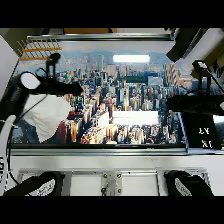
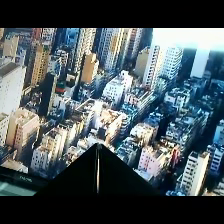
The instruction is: Fold the clothes and pants, and hang the long-sleeved shirts on hangers.
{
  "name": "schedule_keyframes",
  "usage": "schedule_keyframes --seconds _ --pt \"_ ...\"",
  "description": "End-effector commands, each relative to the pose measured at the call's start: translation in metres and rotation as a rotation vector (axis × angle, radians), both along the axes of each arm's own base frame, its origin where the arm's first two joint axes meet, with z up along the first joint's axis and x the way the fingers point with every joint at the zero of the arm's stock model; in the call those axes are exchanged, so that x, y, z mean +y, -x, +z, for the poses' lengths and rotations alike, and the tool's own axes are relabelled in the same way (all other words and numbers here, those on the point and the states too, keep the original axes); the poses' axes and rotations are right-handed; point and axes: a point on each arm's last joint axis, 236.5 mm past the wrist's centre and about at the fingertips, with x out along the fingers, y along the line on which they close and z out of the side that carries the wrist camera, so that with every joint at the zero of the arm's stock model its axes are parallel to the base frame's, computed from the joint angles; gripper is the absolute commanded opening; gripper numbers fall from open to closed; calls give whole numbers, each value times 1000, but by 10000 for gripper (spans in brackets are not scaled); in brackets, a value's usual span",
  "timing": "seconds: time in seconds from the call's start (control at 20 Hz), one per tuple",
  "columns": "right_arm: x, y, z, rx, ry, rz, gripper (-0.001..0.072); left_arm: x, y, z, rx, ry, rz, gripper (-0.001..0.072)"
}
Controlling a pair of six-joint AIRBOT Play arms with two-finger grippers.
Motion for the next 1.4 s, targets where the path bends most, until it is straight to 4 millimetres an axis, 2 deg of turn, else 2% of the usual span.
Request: schedule_keyframes --seconds 0.0,0.1,0.25,0.35,0.45,0.6,0.75,0.85,0.95,1.0,1.1,1.15,1.2,1.3,1.35 --pt "1 0 0 1 -1 1 17 107 -18 30 -47 -125 190 705" --pt "1 0 0 1 -1 1 17 175 -14 34 -43 -134 354 705" --pt "1 0 0 2 -1 1 17 258 14 5 28 -106 586 705" --pt "1 0 0 1 -1 1 17 293 31 -22 56 -60 716 705" --pt "1 0 0 2 -1 1 17 306 37 -53 83 40 805 705" --pt "1 0 0 2 -1 1 18 307 37 -104 161 89 823 706" --pt "1 0 0 1 -1 1 17 300 24 -136 195 88 807 705" --pt "1 0 0 1 -1 1 18 289 12 -146 189 78 782 705" --pt "1 0 0 2 -1 1 17 278 1 -147 169 66 755 704" --pt "1 0 0 1 -1 1 17 274 -5 -144 149 63 750 591" --pt "1 0 0 1 -1 1 17 260 -18 -127 108 55 710 11" --pt "1 0 0 2 -1 1 17 251 -25 -110 81 55 684 5" --pt "1 0 0 1 -1 1 18 239 -34 -84 38 51 643 5" --pt "0 0 0 1 0 1 17 199 -52 -13 -85 45 532 5" --pt "0 0 -1 1 1 1 18 169 -57 27 -157 45 460 5"
